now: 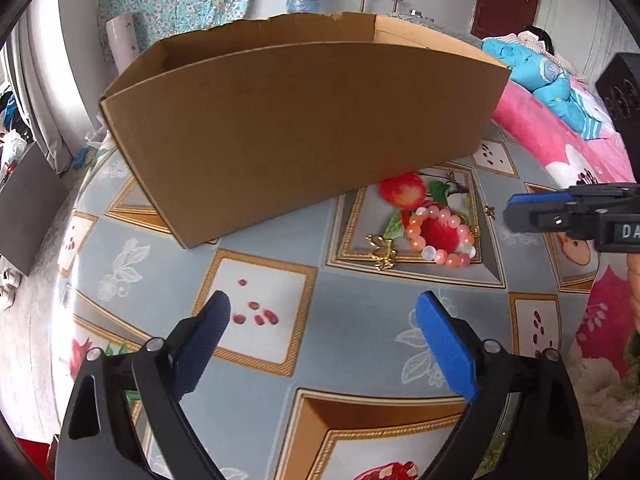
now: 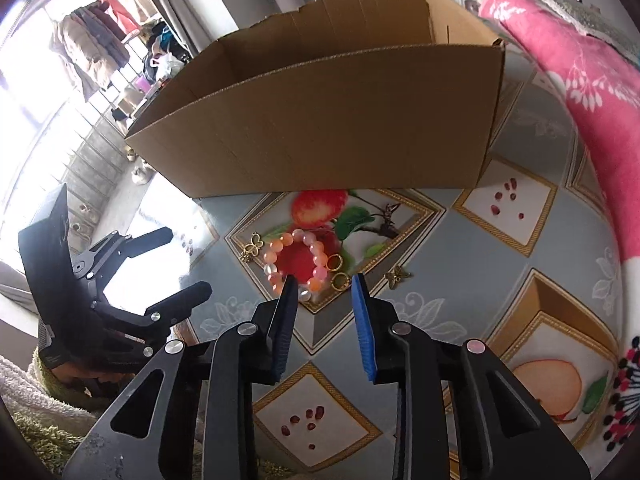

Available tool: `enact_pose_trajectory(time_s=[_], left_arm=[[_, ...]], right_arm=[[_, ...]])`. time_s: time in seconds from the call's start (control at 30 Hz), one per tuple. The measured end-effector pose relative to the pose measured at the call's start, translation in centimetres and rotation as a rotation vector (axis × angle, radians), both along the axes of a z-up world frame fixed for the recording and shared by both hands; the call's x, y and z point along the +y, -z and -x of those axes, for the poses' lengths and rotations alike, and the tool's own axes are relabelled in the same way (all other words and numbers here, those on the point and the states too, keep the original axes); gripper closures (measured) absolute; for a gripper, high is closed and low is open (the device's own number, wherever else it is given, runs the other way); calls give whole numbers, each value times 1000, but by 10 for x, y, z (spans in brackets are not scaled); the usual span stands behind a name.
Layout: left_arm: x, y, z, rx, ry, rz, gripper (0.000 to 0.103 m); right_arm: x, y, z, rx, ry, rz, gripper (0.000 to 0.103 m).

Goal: Organize jewelry
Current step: 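Move the right gripper back and close it on the gold ring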

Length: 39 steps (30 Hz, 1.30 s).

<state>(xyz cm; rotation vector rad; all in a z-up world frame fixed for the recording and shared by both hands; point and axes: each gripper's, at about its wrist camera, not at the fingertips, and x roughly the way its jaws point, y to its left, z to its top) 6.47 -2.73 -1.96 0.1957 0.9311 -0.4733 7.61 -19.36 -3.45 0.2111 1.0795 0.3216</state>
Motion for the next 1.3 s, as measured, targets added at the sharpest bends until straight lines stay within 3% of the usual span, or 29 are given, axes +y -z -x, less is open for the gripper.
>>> enact_pose_trajectory(time_s=[0.17, 0.33, 0.5, 0.67, 0.93, 1.3], left_arm=[[-11, 4, 3, -12, 37, 16, 26], [-21, 8, 4, -20, 72, 9, 44], [-22, 2, 2, -39, 100, 52, 59], [-32, -6, 1, -47, 169, 125, 62], [-39, 0, 5, -1, 212, 141, 74], [-19, -3, 13, 53, 215, 173, 75]], right_arm=[[11, 4, -13, 13, -24, 53, 87], [21, 4, -18, 5, -42, 93, 88], [27, 6, -30, -1, -58, 116, 89], [35, 8, -51, -12, -74, 112, 90], [43, 8, -69, 14, -123, 46, 97], [67, 5, -48, 48, -191, 36, 98]])
